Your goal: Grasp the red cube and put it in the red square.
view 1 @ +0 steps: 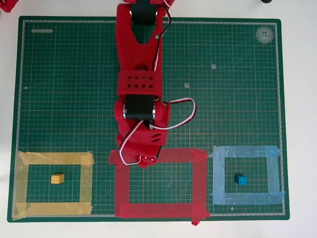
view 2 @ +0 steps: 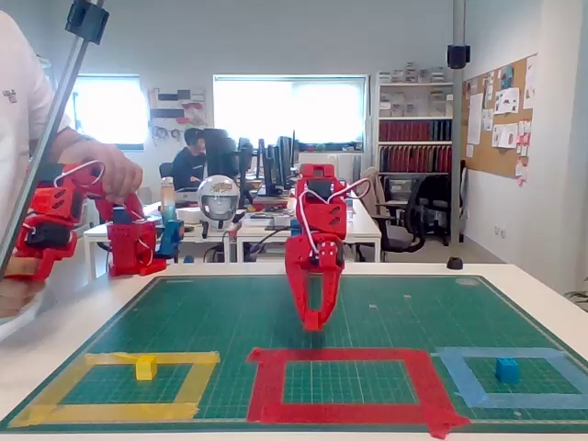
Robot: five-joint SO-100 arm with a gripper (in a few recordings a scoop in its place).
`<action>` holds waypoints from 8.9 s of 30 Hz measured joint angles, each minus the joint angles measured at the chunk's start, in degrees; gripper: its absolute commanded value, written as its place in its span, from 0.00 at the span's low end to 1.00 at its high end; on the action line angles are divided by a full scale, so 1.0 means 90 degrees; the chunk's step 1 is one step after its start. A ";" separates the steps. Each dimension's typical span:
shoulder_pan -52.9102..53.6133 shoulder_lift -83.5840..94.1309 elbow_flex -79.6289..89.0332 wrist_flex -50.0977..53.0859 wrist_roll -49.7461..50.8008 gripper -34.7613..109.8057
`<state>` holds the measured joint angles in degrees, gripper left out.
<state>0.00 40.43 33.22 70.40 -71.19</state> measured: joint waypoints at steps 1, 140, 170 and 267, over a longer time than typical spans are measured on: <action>-0.0039 -0.0010 -0.0107 0.0107 0.0400 0.23; -0.0068 0.0654 0.1289 -0.0605 -0.2373 0.23; -0.0068 -0.1201 0.0000 -0.1738 -0.2393 0.23; 0.0039 1.6602 1.6387 0.0557 -0.2539 0.24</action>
<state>0.35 189.84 180.70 75.41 -94.04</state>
